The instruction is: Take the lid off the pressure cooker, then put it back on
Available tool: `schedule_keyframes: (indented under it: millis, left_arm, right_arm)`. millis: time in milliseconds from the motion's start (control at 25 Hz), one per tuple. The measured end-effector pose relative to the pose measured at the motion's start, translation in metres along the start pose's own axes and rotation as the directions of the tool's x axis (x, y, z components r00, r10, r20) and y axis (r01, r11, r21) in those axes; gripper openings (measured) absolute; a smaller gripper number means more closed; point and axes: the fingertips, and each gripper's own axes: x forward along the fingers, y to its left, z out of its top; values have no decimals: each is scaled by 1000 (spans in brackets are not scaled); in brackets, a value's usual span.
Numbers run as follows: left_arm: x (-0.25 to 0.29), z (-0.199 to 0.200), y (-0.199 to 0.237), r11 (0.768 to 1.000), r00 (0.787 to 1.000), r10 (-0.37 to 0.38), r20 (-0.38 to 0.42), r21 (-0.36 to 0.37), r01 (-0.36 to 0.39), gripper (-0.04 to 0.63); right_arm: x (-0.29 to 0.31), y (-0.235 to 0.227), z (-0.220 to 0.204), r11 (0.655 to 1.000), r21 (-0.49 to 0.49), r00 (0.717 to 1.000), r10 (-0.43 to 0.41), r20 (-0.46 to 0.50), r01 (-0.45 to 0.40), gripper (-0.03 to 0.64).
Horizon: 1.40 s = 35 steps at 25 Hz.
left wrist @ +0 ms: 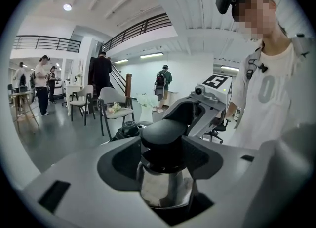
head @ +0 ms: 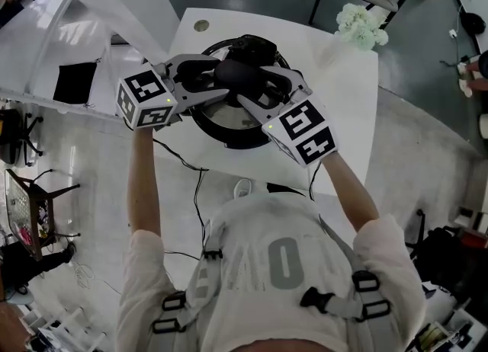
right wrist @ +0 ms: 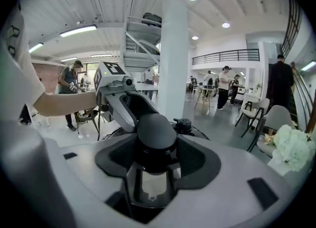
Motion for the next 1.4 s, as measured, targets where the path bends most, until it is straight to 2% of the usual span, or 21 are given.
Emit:
schedule_keyframes:
  millis: [600, 760, 920, 1120, 1240, 1400]
  left_arm:
    - [-9, 5, -6, 999, 999, 7, 32, 32, -8, 252]
    - [-15, 22, -14, 996, 999, 29, 31, 85, -32, 252]
    - [-15, 32, -42, 987, 999, 51, 20, 153, -53, 250]
    - [-20, 49, -63, 985, 998, 32, 45, 169, -39, 251]
    - [-21, 56, -74, 979, 999, 34, 43, 199, -42, 252]
    - [-21, 60, -78, 979, 999, 33, 38, 201, -40, 252]
  right_arm:
    - [-5, 7, 9, 999, -31, 997, 27, 76, -25, 250]
    - [-17, 9, 22, 998, -59, 994, 15, 111, -9, 252]
    - [-42, 23, 19, 995, -98, 991, -7, 132, 20, 251]
    - [-67, 32, 30, 994, -101, 986, -28, 167, 46, 251]
    - [-78, 38, 32, 992, -106, 983, -46, 177, 65, 252]
    - [-83, 39, 34, 993, -97, 981, -48, 188, 67, 252]
